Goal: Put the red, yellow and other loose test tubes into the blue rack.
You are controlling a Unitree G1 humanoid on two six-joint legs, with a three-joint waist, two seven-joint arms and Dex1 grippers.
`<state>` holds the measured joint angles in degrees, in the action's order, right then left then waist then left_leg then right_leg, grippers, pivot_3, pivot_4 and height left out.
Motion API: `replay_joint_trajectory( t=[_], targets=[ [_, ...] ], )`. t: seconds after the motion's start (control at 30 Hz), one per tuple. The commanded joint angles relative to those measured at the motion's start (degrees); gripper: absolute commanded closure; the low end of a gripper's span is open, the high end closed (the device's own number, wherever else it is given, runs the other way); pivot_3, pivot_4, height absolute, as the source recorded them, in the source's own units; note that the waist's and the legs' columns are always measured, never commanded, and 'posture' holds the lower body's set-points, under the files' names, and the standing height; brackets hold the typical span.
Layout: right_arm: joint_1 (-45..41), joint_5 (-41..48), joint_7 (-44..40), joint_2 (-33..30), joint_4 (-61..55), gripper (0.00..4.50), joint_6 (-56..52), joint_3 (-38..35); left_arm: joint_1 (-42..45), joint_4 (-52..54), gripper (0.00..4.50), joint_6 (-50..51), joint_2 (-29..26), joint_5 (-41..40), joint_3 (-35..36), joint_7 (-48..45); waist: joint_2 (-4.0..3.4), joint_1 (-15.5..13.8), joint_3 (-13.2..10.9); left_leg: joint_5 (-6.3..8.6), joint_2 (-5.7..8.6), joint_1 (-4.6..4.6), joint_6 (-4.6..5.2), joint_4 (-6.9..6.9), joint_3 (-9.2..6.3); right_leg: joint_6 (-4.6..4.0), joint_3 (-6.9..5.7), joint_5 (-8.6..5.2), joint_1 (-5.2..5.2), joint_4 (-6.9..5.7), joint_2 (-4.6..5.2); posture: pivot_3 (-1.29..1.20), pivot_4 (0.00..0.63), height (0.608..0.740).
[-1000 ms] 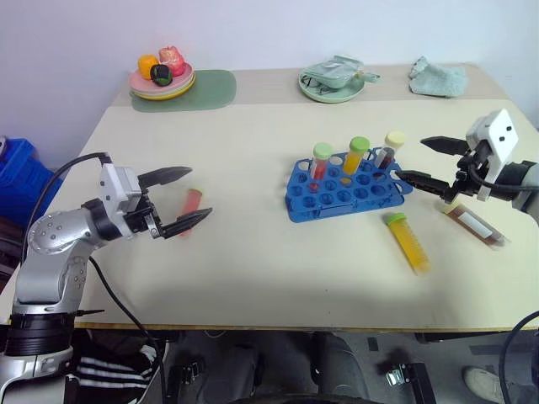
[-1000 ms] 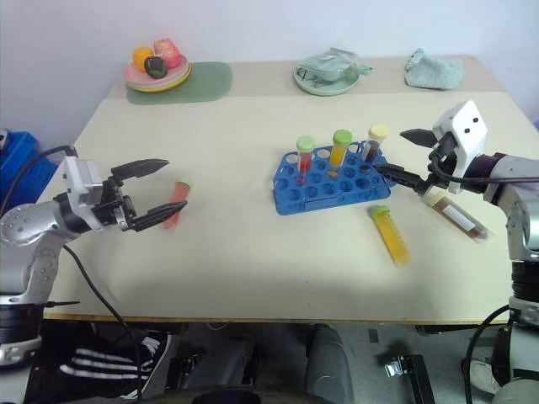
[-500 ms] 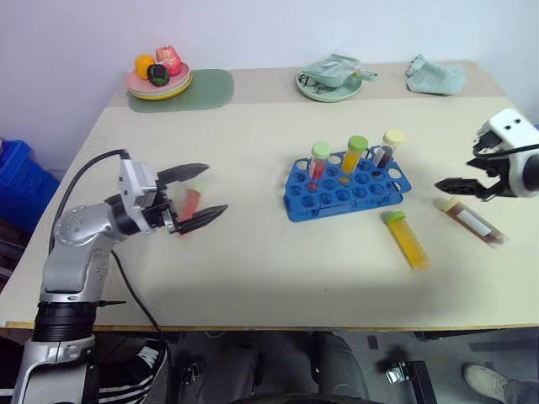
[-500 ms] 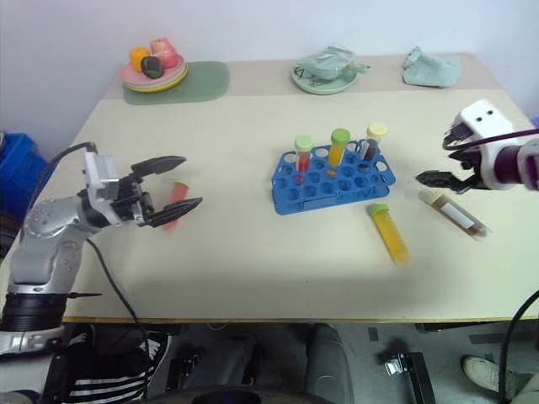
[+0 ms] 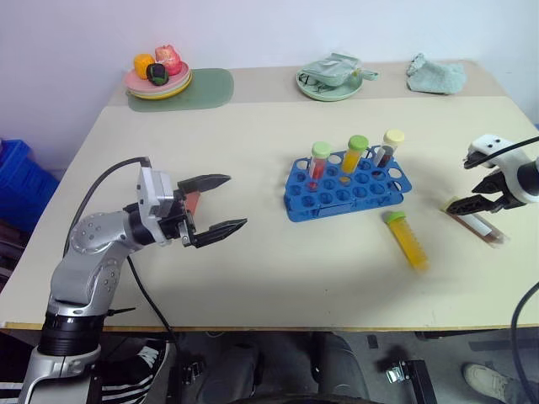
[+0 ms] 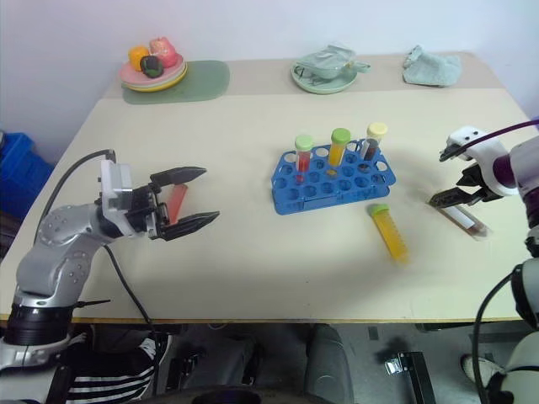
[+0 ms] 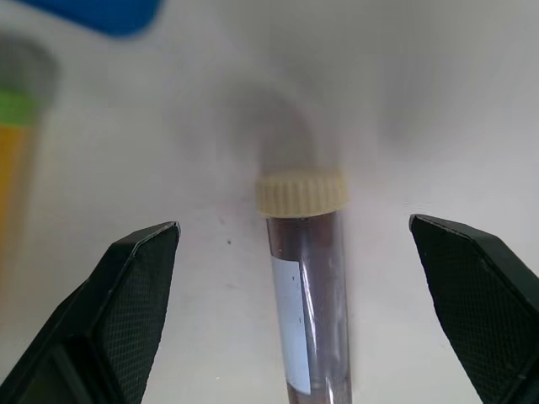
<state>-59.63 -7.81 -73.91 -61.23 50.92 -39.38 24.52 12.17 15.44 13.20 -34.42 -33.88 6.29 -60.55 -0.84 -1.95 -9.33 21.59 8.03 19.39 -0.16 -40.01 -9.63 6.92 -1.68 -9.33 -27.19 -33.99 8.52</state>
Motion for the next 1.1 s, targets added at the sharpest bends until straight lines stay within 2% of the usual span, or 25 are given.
replay_joint_trajectory(
  t=[0.03,0.33,0.43,0.57,0.83,1.1],
  targets=[
    [-2.93,-2.99,1.03,0.96,5.70,0.03,3.77,-0.67,-1.14,3.88,0.00,0.55,-1.00,-1.46,2.43,1.50,0.00,-0.06,0.00,0.00,0.00,0.00,0.00,0.00,0.01,-0.01,0.02,0.00,-0.01,-0.01,0.00,0.00,0.150,0.740],
    [-5.25,-6.63,0.75,3.95,14.26,0.03,8.70,-1.68,-3.37,6.08,0.00,0.80,-1.57,-1.66,3.95,3.44,-0.02,-0.02,0.01,0.00,0.00,-0.02,-0.01,-0.01,0.04,-0.04,0.05,0.02,0.00,-0.02,-0.01,0.00,0.150,0.740],
    [-5.44,-7.33,0.87,4.54,15.32,0.88,9.40,-1.90,-3.73,6.39,0.00,0.78,-1.58,-1.78,4.14,3.94,-0.03,-0.01,0.01,0.00,-0.01,-0.02,-0.01,-0.01,0.04,-0.04,0.05,0.02,-0.01,-0.03,-0.02,0.00,0.150,0.740],
    [-5.44,-8.13,1.32,4.96,15.83,2.89,10.09,-2.22,-4.19,6.77,0.00,0.76,-1.65,-1.81,4.34,4.19,-0.03,0.03,0.01,0.00,-0.01,-0.02,-0.01,-0.01,0.04,-0.04,0.05,0.02,0.00,-0.03,-0.02,0.00,0.150,0.740],
    [-5.42,-8.64,0.91,4.84,15.34,2.89,10.27,-2.85,-3.71,6.20,0.00,0.34,-1.61,-1.59,4.22,4.29,-0.03,0.07,0.02,0.00,-0.01,-0.02,-0.01,-0.01,0.04,-0.04,0.05,0.03,0.00,-0.04,-0.02,0.00,0.150,0.740],
    [-5.06,-5.70,-6.74,0.36,7.92,2.89,10.10,-6.76,-2.53,4.57,0.00,-0.39,-1.31,-1.04,3.58,3.81,-0.04,0.12,0.02,0.00,0.00,-0.01,-0.01,-0.01,0.03,-0.04,0.05,0.02,-0.01,-0.05,-0.02,0.00,0.150,0.740]
  ],
)
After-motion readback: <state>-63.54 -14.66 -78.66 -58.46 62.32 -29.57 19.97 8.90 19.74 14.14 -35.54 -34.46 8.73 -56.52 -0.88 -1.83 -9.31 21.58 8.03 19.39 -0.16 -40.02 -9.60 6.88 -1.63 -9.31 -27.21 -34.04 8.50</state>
